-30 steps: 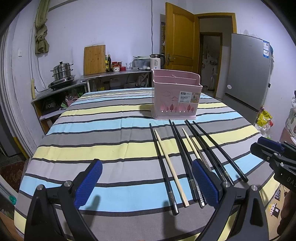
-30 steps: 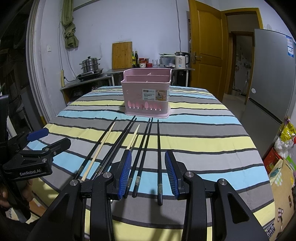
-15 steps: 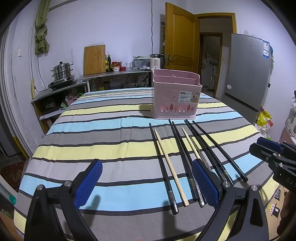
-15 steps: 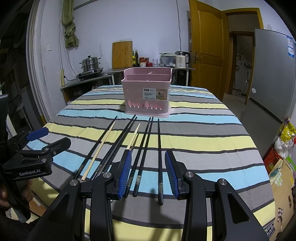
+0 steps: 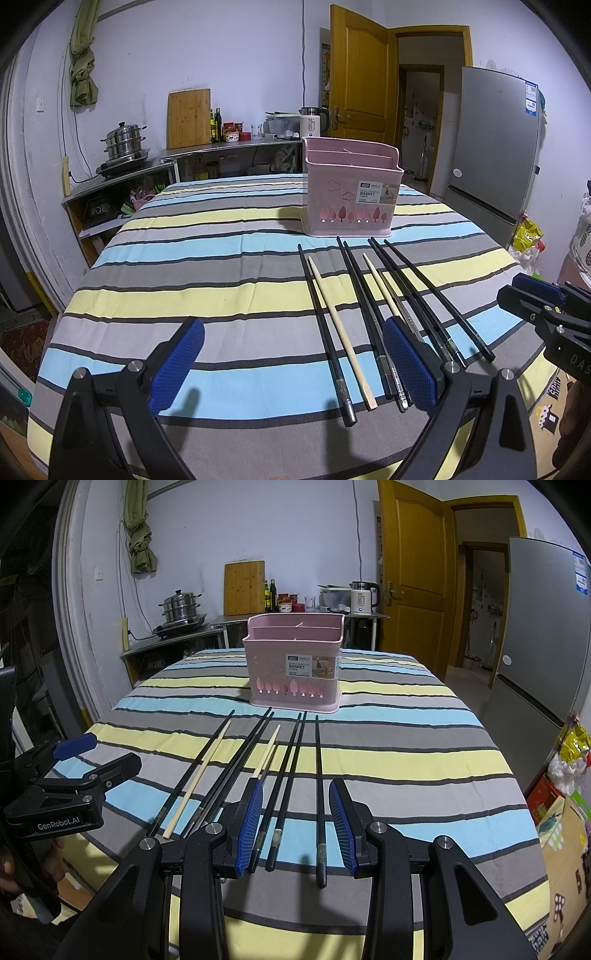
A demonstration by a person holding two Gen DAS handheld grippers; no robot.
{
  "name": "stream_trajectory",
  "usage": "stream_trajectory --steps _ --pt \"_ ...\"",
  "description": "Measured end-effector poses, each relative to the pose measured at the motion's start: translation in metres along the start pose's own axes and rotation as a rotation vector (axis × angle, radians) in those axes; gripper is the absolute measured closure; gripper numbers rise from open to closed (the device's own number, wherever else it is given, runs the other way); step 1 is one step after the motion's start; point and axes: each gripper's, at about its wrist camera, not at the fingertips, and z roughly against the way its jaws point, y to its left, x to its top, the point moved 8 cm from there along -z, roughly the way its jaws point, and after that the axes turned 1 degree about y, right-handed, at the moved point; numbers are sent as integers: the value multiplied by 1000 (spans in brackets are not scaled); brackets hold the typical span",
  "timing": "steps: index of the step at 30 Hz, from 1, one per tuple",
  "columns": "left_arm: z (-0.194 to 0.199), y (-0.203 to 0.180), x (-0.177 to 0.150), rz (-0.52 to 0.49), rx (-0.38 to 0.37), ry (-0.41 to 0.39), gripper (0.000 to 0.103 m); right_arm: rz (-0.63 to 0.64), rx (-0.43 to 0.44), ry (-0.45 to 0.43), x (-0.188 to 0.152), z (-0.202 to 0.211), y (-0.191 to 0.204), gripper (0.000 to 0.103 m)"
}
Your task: Organize utensils
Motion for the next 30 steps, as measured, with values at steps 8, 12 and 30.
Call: stream_trajectory --steps 8,12,30 --pt "0 0 0 0 0 0 4 0 1 1 0 0 1 64" --pt "0 0 0 1 -1 1 4 0 0 2 -1 0 1 64" --pt "-36 9 3 50 -69 98 4 -12 -2 50 3 -25 -8 64"
